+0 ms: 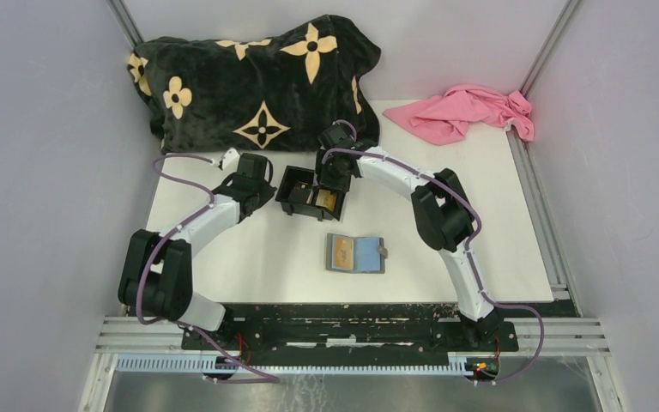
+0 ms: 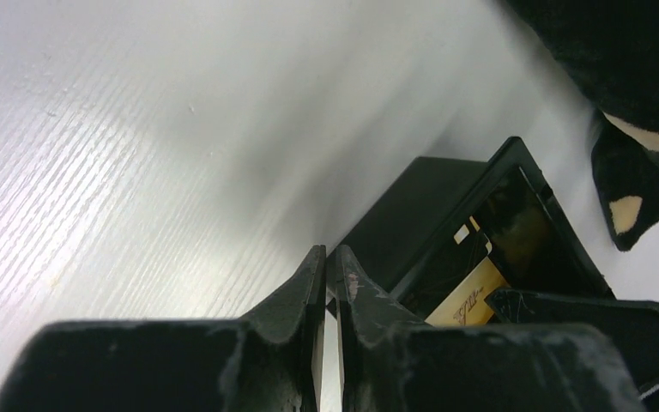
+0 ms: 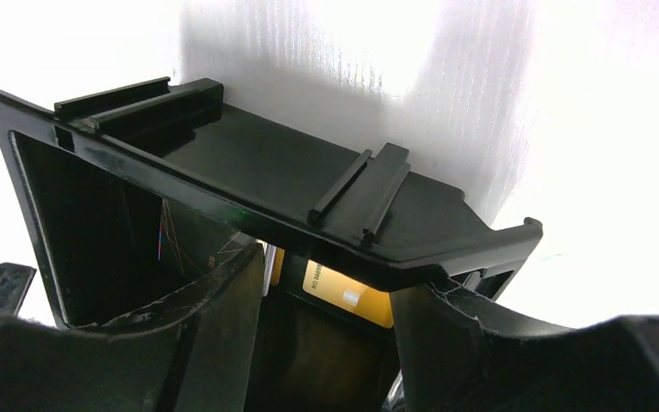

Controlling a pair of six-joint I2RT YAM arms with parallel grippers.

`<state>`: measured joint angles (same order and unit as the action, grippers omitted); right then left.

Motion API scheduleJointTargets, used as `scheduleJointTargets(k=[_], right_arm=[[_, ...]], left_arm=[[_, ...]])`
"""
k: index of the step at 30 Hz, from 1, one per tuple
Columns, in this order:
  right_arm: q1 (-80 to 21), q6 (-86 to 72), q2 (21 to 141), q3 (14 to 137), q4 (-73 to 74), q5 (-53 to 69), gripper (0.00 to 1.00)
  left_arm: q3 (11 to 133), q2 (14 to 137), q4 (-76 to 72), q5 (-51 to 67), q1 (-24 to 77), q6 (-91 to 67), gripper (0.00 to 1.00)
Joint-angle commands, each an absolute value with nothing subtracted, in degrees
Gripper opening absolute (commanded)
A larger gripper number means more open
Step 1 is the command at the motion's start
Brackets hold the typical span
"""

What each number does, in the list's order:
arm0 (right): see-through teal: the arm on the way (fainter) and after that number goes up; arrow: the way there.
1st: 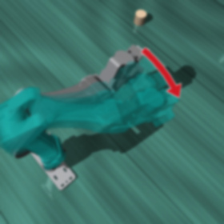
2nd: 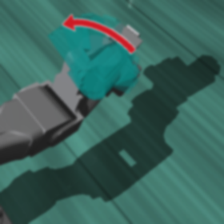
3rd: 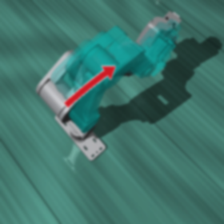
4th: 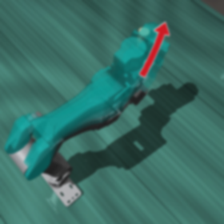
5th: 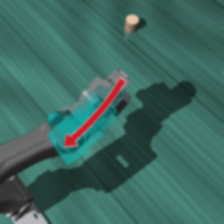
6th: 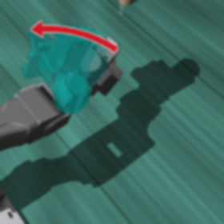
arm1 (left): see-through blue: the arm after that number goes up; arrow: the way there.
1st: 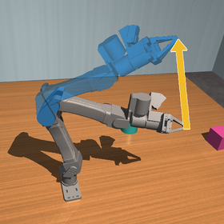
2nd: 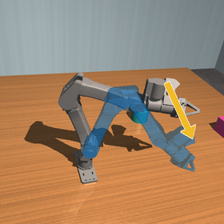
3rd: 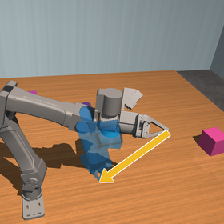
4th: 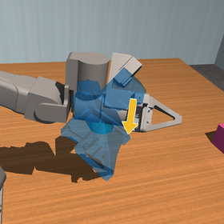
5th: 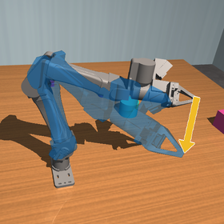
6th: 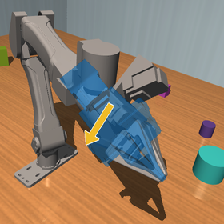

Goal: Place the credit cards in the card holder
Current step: Adjust the storage box at the center of the board.

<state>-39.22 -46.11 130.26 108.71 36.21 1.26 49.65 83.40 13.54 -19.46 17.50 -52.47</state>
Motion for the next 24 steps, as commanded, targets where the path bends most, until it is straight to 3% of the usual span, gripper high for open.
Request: scheduleJointTargets(k=[1, 24], right_arm=[[-38.8, -47.74, 126.35, 107.58, 32.41, 4.59, 0.61], [-38.41, -48.15, 132.59, 113.24, 32.43, 9.1, 0.61]], left_arm=[[52.69, 85.67, 8.19, -18.16, 16.75, -47.84, 0.16], [51.36, 92.12, 0.03, -9.86, 15.82, -45.75, 0.17]])
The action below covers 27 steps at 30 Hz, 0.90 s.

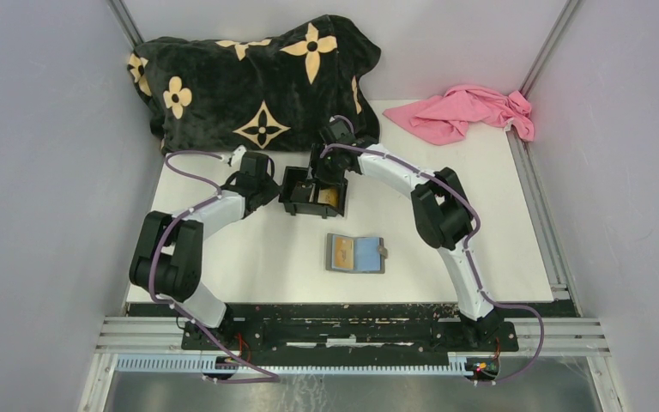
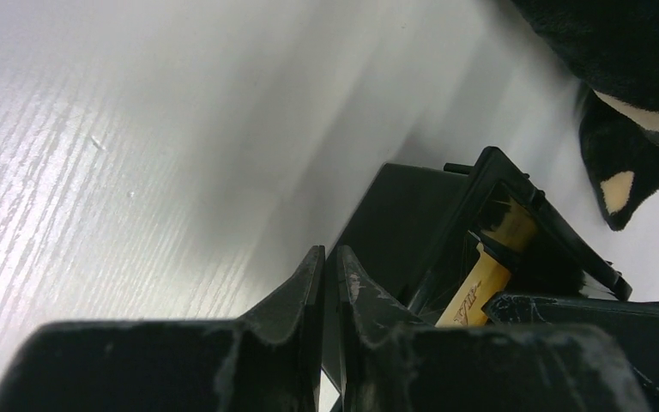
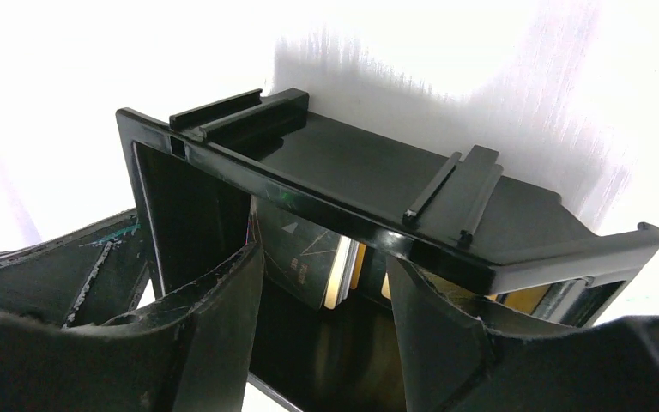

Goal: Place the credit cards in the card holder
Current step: Adjust the storage box at the center of the board.

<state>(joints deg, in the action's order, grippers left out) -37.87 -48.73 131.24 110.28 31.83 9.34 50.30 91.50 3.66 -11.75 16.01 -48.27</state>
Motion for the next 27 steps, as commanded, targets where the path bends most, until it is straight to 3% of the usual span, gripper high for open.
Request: scheduleJointTargets(k=[1, 16, 27], right_arm=[[-38.56, -47.98, 132.82, 113.32, 32.68, 8.93, 0.61], [-40.16, -44.28, 136.21, 115.57, 38.18, 5.02, 0.59], [-40.76, -41.26, 137.34, 117.99, 41.87, 1.54, 0.45]], left_arm=[[51.35, 92.32, -0.19, -9.64, 15.82, -45.79, 0.16], [50.75, 94.31, -2.52, -6.58, 15.82, -46.83, 0.16], [50.62, 95.91, -3.52, -5.38, 15.84, -47.29, 0.15]])
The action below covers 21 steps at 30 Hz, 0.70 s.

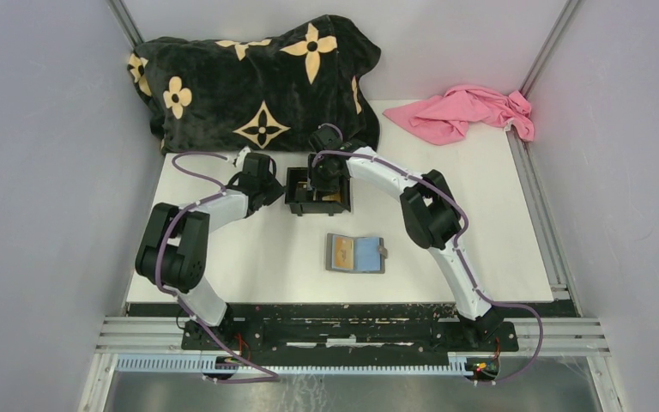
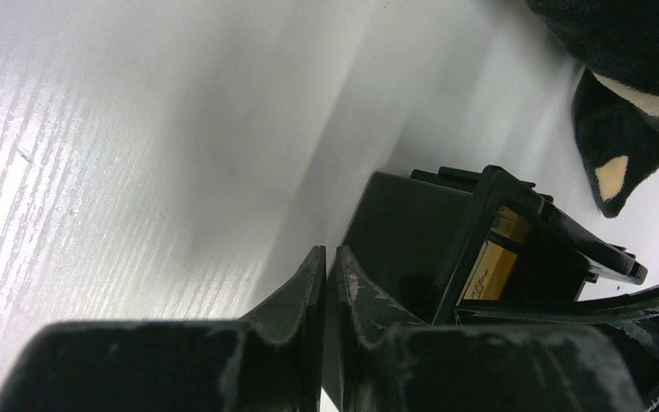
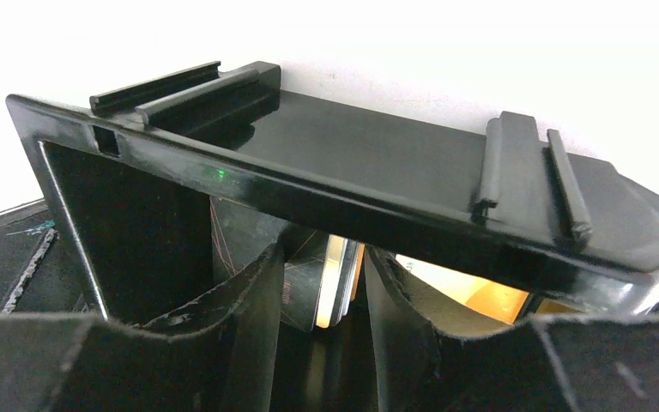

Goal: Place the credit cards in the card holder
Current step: Adjust the storage box at the center of the board, then pick up the credit card from the storage box.

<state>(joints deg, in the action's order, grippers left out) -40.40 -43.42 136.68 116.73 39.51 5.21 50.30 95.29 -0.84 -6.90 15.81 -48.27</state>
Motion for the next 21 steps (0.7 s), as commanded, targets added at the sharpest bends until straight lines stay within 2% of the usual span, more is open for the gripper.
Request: scheduleJointTargets(k=[1, 13, 21], right_arm=[[-40.71, -41.06, 137.01, 117.77, 41.7, 1.14, 0.43], [-39.57, -40.48, 134.5, 116.51, 41.01, -0.53, 0.25], [-39.07, -40.41, 132.74, 115.01, 39.96, -0.98, 0.2]], left_arm=[[50.57, 96.09, -3.52, -5.36, 15.82, -47.29, 0.15], [52.11, 97.63, -3.25, -5.1, 15.82, -46.92, 0.15], [52.48, 98.35, -3.37, -4.83, 15.86, -47.02, 0.15]])
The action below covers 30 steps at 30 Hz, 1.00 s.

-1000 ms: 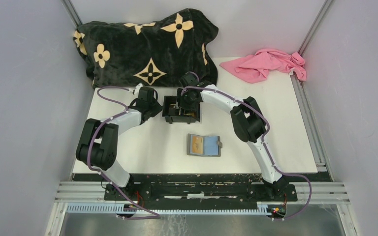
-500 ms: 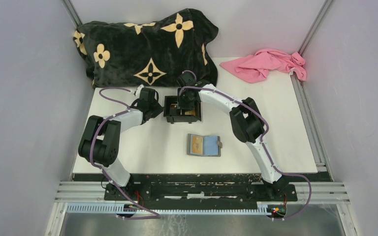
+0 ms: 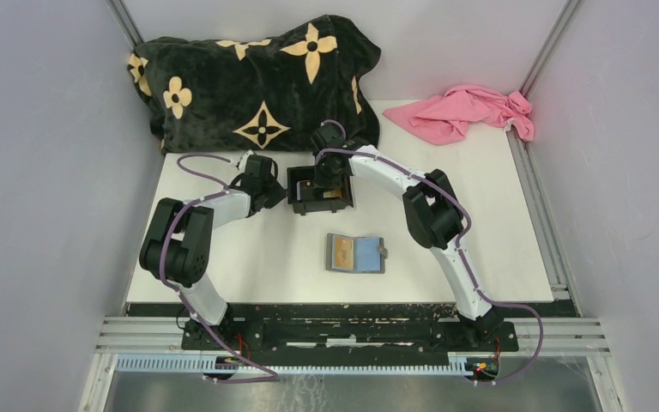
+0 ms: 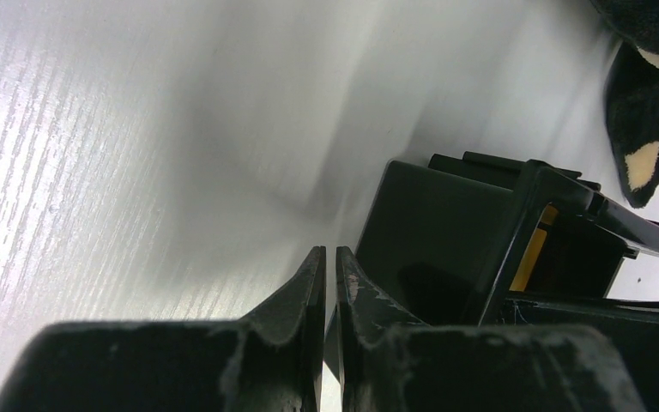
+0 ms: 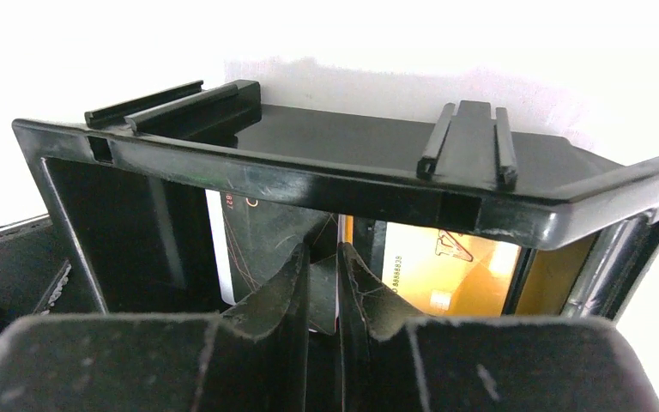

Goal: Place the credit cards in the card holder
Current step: Pick up the credit card from the storage box.

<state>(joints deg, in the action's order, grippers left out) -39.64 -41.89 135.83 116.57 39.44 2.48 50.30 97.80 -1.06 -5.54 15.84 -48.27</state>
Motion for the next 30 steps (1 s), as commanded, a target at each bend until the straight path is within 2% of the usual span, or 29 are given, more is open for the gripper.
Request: scheduleJointTargets(k=[1, 5, 18, 23, 30], right_arm=[[-39.08, -40.31, 132.29, 114.7, 39.81, -0.97, 0.18], [-38.88, -40.31, 130.95, 113.56, 38.95, -1.3, 0.13], [-38.72, -39.8, 128.55, 112.46, 38.12, -1.59, 0.09], [-38.51, -39.59, 128.13, 112.65, 37.77, -0.6, 0.02], [-37.94, -40.5, 126.34, 110.93, 34.57, 2.2, 0.01]], left_arm=[[52.55, 98.35, -3.22, -4.83, 15.87, -46.94, 0.15], [52.53, 98.35, -3.34, -4.84, 15.82, -46.93, 0.15], [52.17, 98.04, -3.25, -4.75, 15.82, -47.2, 0.15], [52.05, 97.7, -3.25, -4.83, 15.82, -47.2, 0.15], [51.35, 96.64, -3.06, -5.42, 15.88, -47.2, 0.15]])
